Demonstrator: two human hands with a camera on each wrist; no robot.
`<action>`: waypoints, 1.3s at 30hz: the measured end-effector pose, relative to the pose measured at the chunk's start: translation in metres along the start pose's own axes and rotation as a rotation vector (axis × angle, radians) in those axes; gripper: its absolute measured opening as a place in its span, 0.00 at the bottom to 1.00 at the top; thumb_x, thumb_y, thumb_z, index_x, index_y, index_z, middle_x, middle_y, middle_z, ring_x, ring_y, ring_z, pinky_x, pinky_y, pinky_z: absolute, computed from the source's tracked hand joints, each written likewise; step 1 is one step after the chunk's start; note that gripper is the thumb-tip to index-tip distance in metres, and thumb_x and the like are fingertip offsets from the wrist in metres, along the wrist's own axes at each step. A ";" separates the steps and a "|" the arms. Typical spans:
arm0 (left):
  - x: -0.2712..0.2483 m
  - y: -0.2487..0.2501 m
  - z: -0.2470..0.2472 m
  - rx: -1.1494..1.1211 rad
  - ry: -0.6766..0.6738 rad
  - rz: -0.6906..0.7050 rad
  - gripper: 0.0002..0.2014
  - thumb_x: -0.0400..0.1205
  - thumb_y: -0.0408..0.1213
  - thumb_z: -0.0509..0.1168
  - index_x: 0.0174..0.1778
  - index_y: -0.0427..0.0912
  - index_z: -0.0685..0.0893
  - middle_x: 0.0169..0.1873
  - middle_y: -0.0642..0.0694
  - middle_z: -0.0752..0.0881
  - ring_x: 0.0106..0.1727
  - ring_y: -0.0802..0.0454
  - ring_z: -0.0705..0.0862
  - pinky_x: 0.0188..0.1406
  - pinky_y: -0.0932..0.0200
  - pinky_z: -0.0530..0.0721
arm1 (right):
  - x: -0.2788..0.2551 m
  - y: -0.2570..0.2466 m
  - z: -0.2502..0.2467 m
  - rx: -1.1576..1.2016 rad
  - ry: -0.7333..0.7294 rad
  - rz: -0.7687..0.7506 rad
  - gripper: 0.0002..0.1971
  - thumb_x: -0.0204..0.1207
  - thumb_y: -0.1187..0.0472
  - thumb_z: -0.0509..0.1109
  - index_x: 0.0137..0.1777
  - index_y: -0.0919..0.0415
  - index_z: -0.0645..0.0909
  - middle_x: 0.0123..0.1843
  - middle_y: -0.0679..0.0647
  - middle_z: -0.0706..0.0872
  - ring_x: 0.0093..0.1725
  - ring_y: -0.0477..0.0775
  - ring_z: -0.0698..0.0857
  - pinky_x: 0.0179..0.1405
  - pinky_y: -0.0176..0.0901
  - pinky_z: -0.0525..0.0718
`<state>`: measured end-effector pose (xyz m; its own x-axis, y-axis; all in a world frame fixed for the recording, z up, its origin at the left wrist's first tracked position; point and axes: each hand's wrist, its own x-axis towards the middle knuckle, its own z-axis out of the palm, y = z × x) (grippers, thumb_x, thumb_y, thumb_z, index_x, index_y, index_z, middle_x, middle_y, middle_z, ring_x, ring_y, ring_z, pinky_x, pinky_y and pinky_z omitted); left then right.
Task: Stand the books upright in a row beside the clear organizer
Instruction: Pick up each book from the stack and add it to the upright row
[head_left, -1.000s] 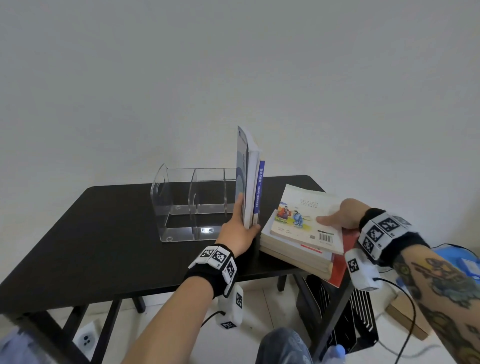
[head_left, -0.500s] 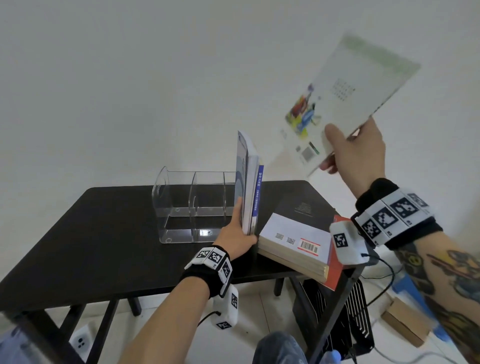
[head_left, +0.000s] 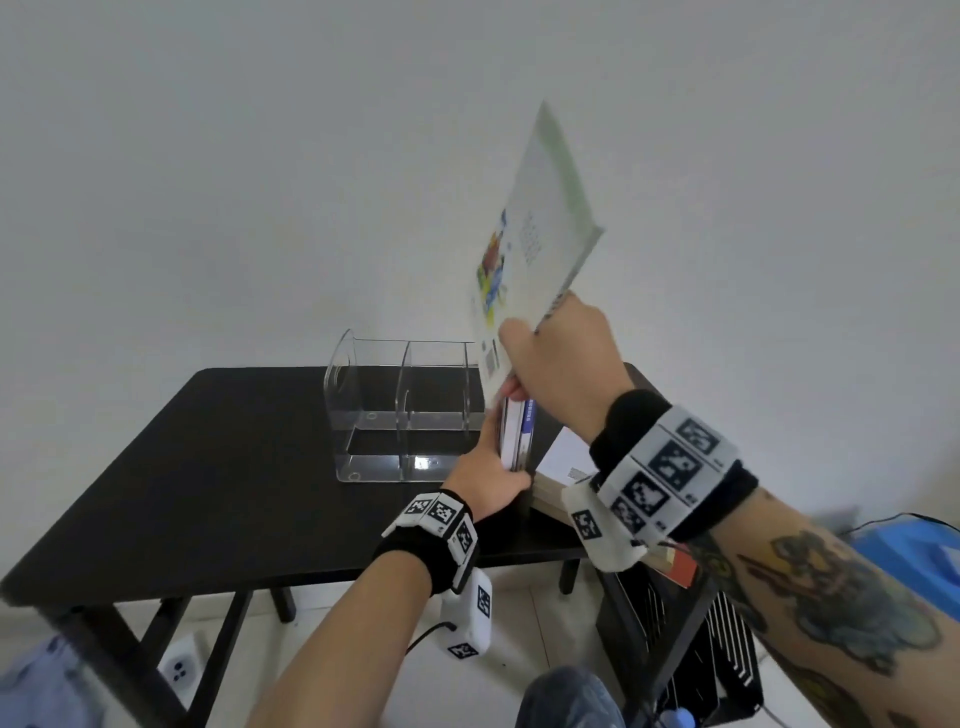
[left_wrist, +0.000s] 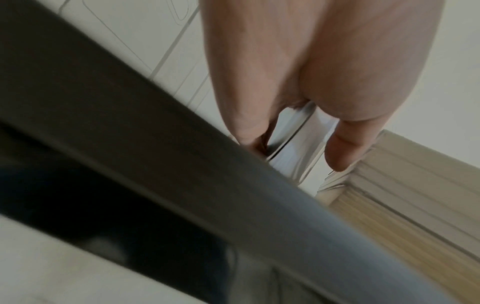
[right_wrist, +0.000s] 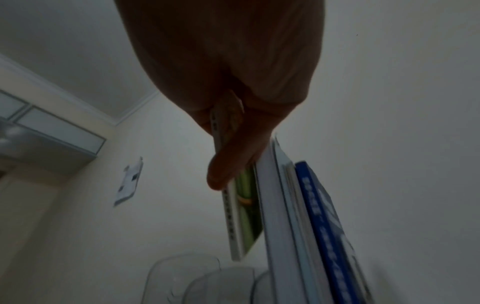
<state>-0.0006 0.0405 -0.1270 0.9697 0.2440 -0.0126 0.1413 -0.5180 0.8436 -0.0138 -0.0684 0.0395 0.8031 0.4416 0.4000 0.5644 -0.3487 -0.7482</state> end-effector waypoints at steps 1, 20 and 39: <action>0.000 -0.001 0.001 -0.004 0.008 -0.010 0.54 0.75 0.39 0.71 0.83 0.61 0.35 0.69 0.44 0.81 0.65 0.42 0.84 0.69 0.48 0.79 | -0.001 0.003 0.004 -0.054 -0.010 -0.013 0.13 0.78 0.66 0.59 0.63 0.62 0.69 0.44 0.58 0.86 0.30 0.58 0.90 0.25 0.51 0.90; -0.021 -0.020 -0.001 -0.050 0.041 0.253 0.51 0.70 0.38 0.79 0.84 0.53 0.54 0.80 0.56 0.64 0.79 0.61 0.65 0.74 0.70 0.65 | -0.020 0.045 0.054 -0.583 -0.064 0.137 0.22 0.81 0.71 0.60 0.75 0.71 0.69 0.83 0.75 0.38 0.59 0.62 0.77 0.50 0.46 0.82; -0.023 -0.013 -0.007 0.171 0.023 0.094 0.42 0.85 0.37 0.63 0.86 0.52 0.40 0.68 0.42 0.83 0.64 0.47 0.84 0.64 0.62 0.77 | -0.022 0.080 0.038 -0.526 -0.111 0.200 0.44 0.78 0.50 0.68 0.85 0.58 0.43 0.70 0.61 0.69 0.61 0.66 0.84 0.53 0.53 0.83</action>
<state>-0.0260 0.0475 -0.1340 0.9758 0.2053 0.0755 0.0841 -0.6710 0.7367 0.0065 -0.0744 -0.0493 0.8952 0.3989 0.1989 0.4455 -0.7861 -0.4285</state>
